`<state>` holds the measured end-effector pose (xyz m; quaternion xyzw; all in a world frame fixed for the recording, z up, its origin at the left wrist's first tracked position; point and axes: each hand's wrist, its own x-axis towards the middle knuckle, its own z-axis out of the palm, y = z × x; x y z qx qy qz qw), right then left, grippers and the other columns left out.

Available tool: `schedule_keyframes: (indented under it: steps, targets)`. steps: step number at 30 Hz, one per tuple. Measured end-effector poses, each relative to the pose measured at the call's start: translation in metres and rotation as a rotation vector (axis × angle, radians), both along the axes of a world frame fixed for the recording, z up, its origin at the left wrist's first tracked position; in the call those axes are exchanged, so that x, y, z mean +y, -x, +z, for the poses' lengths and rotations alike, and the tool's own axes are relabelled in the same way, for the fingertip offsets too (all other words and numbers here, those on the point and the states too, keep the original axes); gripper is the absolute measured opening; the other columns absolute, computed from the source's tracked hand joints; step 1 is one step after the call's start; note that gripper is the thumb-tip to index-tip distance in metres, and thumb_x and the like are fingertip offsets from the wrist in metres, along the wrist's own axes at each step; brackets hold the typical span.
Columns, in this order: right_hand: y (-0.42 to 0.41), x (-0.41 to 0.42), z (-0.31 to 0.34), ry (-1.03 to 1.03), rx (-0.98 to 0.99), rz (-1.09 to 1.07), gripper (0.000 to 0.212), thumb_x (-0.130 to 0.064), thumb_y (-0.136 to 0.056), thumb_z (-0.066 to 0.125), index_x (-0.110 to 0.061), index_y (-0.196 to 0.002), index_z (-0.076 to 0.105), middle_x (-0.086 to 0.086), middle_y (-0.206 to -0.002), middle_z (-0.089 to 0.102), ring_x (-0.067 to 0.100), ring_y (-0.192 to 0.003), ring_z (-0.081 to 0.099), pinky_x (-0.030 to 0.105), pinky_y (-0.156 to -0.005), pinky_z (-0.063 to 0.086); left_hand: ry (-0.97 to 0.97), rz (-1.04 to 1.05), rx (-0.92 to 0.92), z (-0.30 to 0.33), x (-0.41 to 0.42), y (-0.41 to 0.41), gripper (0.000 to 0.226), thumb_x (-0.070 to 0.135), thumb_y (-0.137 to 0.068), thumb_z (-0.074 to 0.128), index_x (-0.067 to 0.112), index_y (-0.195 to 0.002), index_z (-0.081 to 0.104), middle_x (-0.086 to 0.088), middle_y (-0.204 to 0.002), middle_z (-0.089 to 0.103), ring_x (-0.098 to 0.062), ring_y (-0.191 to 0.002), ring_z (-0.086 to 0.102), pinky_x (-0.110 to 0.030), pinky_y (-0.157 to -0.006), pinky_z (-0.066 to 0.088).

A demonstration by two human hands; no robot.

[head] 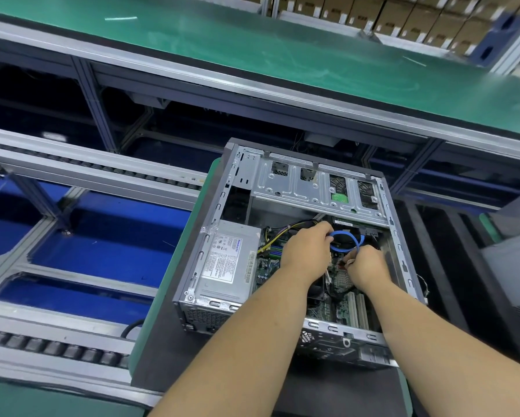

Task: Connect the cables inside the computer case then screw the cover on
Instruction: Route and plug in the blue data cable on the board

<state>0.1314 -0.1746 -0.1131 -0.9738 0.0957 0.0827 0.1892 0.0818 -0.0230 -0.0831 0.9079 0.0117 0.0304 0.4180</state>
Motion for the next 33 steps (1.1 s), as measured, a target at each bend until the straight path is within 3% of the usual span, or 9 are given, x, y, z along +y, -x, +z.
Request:
schedule_keyframes:
  steps: [4,12,17,22,27,33]
  targets:
    - [-0.0008,0.0002,0.0002,0.009,0.007,-0.006,0.018,0.002,-0.092,0.054,-0.006,-0.085,0.069,0.011,-0.089,0.067,0.03,-0.083,0.065,0.039,-0.075,0.059,0.004,0.005,0.001,-0.0015,-0.0006,-0.0012,0.014,0.027,-0.104,0.046,0.021,-0.11,0.057,-0.006,-0.09,0.068,-0.031,-0.077,0.06,-0.047,-0.07,0.053]
    - [0.0008,0.0,0.0004,0.018,0.018,-0.008,0.019,0.001,-0.092,0.054,-0.006,-0.083,0.069,0.012,-0.088,0.068,0.03,-0.079,0.065,0.037,-0.069,0.058,-0.003,0.002,-0.007,-0.0034,-0.0016,-0.0026,0.014,0.027,-0.105,0.045,0.021,-0.11,0.057,-0.006,-0.089,0.067,-0.03,-0.075,0.06,-0.047,-0.069,0.054]
    - [-0.0012,0.0012,0.0003,0.034,0.043,-0.016,0.017,-0.001,-0.093,0.054,-0.006,-0.088,0.069,0.012,-0.089,0.067,0.033,-0.085,0.065,0.042,-0.076,0.059,-0.005,0.005,-0.011,-0.004,-0.0015,-0.0032,0.014,0.027,-0.105,0.045,0.021,-0.11,0.057,-0.006,-0.09,0.067,-0.03,-0.076,0.06,-0.046,-0.069,0.054]
    - [-0.0036,0.0028,-0.0009,0.052,0.069,-0.046,0.016,-0.003,-0.094,0.055,-0.009,-0.086,0.069,0.008,-0.081,0.066,0.027,-0.071,0.06,0.035,-0.065,0.054,-0.007,0.005,-0.021,-0.0036,-0.0011,-0.0022,0.014,0.027,-0.105,0.045,0.02,-0.11,0.056,-0.006,-0.09,0.068,-0.03,-0.075,0.059,-0.045,-0.068,0.053]
    - [-0.0045,0.0032,-0.0037,0.045,0.087,-0.074,0.015,0.001,-0.092,0.059,-0.009,-0.083,0.067,0.009,-0.085,0.068,0.028,-0.08,0.066,0.041,-0.078,0.06,-0.01,-0.001,-0.004,-0.0027,-0.0011,-0.001,0.015,0.026,-0.104,0.045,0.02,-0.111,0.057,-0.007,-0.091,0.068,-0.032,-0.077,0.06,-0.044,-0.068,0.052]
    - [-0.0061,0.0027,-0.001,0.063,0.138,-0.061,0.005,-0.002,-0.09,0.066,-0.007,-0.092,0.067,0.008,-0.088,0.071,0.027,-0.082,0.067,0.041,-0.079,0.06,-0.018,-0.005,0.012,-0.0021,-0.0007,0.0,0.016,0.026,-0.104,0.045,0.02,-0.113,0.057,-0.009,-0.093,0.069,-0.035,-0.079,0.06,-0.042,-0.067,0.051]
